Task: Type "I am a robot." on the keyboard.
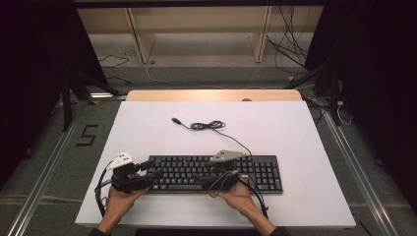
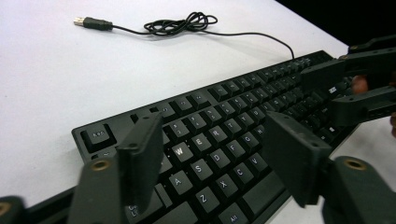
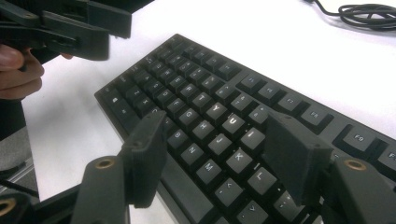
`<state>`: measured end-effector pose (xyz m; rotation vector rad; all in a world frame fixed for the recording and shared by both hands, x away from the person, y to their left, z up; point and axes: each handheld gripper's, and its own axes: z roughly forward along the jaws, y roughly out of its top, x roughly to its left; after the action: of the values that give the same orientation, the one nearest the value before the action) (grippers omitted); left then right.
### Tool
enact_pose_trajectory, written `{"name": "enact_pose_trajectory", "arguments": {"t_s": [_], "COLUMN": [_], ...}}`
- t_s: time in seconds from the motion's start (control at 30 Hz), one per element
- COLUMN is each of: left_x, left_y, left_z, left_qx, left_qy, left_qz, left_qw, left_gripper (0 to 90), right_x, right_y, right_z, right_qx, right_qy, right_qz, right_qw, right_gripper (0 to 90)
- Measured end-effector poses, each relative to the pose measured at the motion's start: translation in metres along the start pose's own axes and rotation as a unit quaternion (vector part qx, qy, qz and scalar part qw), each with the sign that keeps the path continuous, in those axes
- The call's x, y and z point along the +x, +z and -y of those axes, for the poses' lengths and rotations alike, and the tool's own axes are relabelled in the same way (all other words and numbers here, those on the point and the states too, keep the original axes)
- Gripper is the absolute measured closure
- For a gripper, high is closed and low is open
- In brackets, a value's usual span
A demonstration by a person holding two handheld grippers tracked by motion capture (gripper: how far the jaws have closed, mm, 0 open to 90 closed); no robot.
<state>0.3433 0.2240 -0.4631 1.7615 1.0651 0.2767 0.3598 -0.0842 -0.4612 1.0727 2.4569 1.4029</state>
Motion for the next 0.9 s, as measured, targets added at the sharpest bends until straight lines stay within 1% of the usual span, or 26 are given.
{"name": "enact_pose_trajectory", "arguments": {"t_s": [0.07,0.13,0.27,0.4,0.47,0.53,0.6,0.67,0.73,0.9], "left_x": [0.0,-0.003,-0.007,-0.01,-0.01,-0.011,-0.011,-0.011,-0.011,-0.009], "left_y": [0.003,0.006,0.012,0.022,0.028,0.032,0.036,0.04,0.044,0.053], "left_z": [-0.001,-0.002,-0.005,-0.008,-0.009,-0.011,-0.013,-0.014,-0.016,-0.015], "left_qx": [0.004,0.007,0.019,0.036,0.045,0.052,0.058,0.062,0.071,0.088], "left_qy": [0.002,0.007,0.018,0.032,0.039,0.041,0.044,0.046,0.049,0.046], "left_qz": [0.005,0.006,0.011,0.017,0.015,0.019,0.018,0.018,0.017,0.015], "left_qw": [1.0,0.9999,0.9996,0.9987,0.9981,0.9976,0.9972,0.9969,0.9962,0.995], "left_gripper": [42.8,48.2,58.2,67.4,72.9,77.6,81.8,85.0,88.3,88.8], "right_x": [0.0,0.0,-0.001,0.0,0.0,0.0,0.0,0.0,0.0,0.0], "right_y": [-0.001,-0.002,-0.004,-0.005,-0.006,-0.007,-0.008,-0.009,-0.01,-0.015], "right_z": [0.0,0.0,0.001,0.002,0.002,0.002,0.002,0.002,0.002,0.002], "right_qx": [-0.001,-0.002,-0.003,-0.004,-0.003,-0.006,-0.006,-0.007,-0.009,-0.012], "right_qy": [-0.001,0.0,0.0,-0.001,-0.001,-0.003,-0.003,-0.003,-0.003,-0.004], "right_qz": [0.0,0.001,0.002,0.003,0.003,0.003,0.003,0.004,0.004,0.005], "right_qw": [1.0,1.0,1.0,1.0,1.0,1.0,1.0,1.0,0.9999,0.9999], "right_gripper": [39.6,39.2,38.6,37.7,37.1,36.6,36.0,35.4,34.8,34.3]}}
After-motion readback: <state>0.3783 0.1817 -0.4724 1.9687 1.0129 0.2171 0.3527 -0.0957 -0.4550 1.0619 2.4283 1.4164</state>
